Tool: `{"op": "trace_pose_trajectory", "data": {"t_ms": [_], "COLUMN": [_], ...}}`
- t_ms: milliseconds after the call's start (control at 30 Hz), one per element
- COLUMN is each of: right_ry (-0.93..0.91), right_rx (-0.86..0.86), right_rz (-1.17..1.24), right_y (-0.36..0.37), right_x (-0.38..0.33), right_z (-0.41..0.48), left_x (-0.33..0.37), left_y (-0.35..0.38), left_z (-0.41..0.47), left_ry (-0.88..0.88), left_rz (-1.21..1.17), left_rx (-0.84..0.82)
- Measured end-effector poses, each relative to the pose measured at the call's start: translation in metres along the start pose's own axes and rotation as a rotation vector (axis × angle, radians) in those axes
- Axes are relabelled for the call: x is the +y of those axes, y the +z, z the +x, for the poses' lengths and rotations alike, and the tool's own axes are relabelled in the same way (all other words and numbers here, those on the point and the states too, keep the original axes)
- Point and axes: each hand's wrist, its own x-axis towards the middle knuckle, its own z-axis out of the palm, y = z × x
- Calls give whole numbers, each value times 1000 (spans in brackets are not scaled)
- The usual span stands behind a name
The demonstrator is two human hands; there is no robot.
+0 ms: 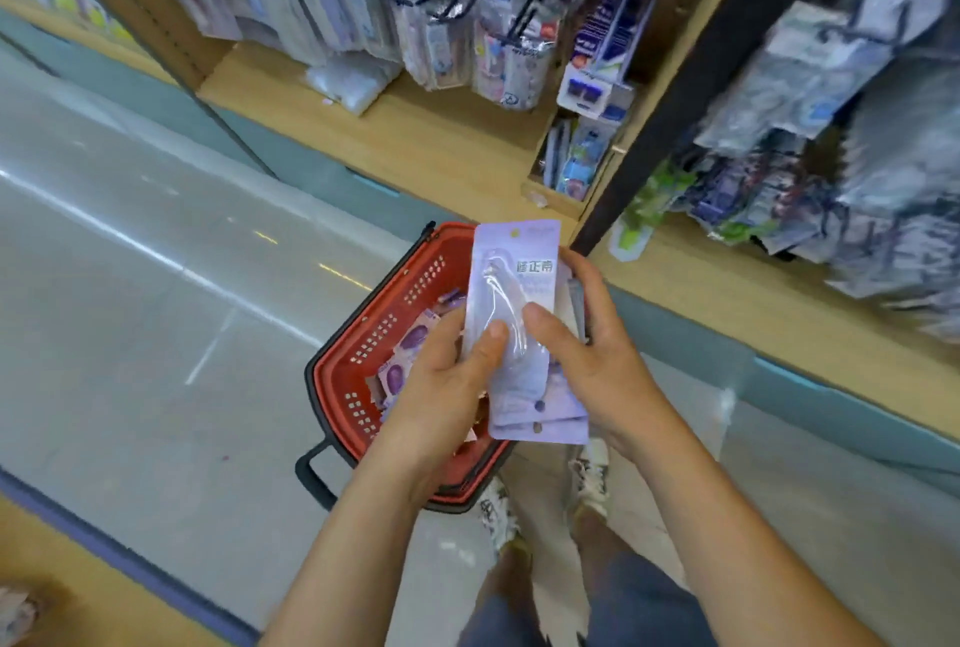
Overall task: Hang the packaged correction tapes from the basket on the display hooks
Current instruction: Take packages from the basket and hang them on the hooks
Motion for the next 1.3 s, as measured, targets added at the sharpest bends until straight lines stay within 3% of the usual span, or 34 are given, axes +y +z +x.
{"op": "trace_pose_trajectory", "data": {"t_ms": [133, 600, 833, 1033, 1300], "right_ry": [54, -129, -193, -233, -287], "right_rx": [92, 464, 658, 723, 658], "right_rz": [59, 255, 239, 69, 143], "right_y": [-50, -264, -345, -412, -494], "right_x": [-11, -46, -71, -115, -171], "right_z": [-36, -258, -316, -321, -315], "left_x": [18, 32, 63, 94, 153], "left_y": [47, 284, 377, 453, 541], "left_z": [-10, -122, -149, -142, -125], "left_ry": [37, -35, 76, 150, 335], "left_rz": [63, 140, 229, 313, 563], "left_rx": [-62, -467, -619, -727, -964]}}
